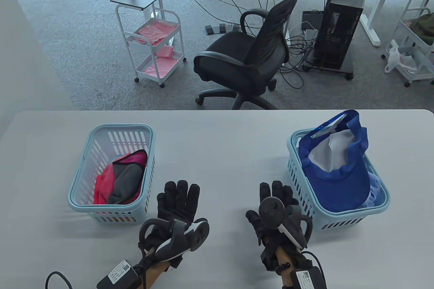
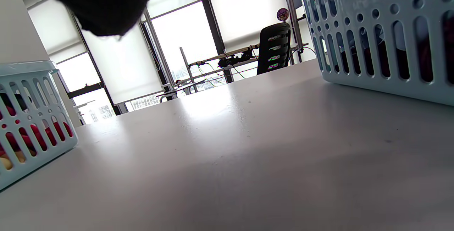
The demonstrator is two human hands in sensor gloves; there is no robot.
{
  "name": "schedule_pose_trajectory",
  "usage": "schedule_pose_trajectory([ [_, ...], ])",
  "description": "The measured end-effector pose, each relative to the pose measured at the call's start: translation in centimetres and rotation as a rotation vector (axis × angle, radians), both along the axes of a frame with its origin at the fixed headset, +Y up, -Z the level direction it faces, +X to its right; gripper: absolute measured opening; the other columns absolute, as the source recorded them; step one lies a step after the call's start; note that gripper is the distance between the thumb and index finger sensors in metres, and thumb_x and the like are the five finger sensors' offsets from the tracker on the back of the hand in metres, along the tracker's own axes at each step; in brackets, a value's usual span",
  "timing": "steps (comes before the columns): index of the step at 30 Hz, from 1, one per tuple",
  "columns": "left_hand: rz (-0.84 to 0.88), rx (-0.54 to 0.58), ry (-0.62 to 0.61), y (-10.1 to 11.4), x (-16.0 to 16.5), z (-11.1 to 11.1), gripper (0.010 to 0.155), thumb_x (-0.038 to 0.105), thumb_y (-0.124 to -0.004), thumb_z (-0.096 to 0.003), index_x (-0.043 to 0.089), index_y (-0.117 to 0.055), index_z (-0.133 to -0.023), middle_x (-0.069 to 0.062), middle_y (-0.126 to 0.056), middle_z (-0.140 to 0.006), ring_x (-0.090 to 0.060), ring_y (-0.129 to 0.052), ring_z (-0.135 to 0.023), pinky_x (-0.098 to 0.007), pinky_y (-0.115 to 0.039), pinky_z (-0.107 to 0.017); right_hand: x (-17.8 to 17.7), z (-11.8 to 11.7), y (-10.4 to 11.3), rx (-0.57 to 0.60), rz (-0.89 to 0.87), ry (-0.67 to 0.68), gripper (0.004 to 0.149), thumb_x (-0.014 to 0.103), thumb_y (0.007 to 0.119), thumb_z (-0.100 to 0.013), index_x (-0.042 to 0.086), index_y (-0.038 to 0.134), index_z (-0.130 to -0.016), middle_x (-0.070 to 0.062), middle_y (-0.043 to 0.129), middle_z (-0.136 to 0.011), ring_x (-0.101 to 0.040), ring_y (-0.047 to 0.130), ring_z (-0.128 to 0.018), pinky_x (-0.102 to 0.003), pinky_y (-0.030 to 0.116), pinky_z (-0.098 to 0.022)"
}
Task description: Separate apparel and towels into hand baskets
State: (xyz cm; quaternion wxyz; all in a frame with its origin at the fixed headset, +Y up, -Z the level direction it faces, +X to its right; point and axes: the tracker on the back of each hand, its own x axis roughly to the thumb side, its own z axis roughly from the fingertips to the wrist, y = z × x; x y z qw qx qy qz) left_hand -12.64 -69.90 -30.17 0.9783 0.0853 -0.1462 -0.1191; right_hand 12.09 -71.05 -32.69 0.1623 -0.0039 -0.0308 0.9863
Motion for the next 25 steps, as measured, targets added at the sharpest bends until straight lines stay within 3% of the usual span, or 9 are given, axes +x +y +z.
schedule_pose_trajectory([
  [25,0.016,0.006,0.007,0.20,-0.25,0.14,0.094,0.062,-0.061,-0.0462,0.011,-0.018,-0.113,-0.029,-0.029,-0.117,-0.061,-0.043,-0.105,-0.068,-0.053,-0.074,-0.44,-0.11,-0.13,-0.018,0.018,0.004,0.086,0.051,0.078,-0.038,0.017,0.035,-0.105,-0.022,0.021,-0.109,-0.055,0.027,-0.098,-0.069,0.036,-0.070],
])
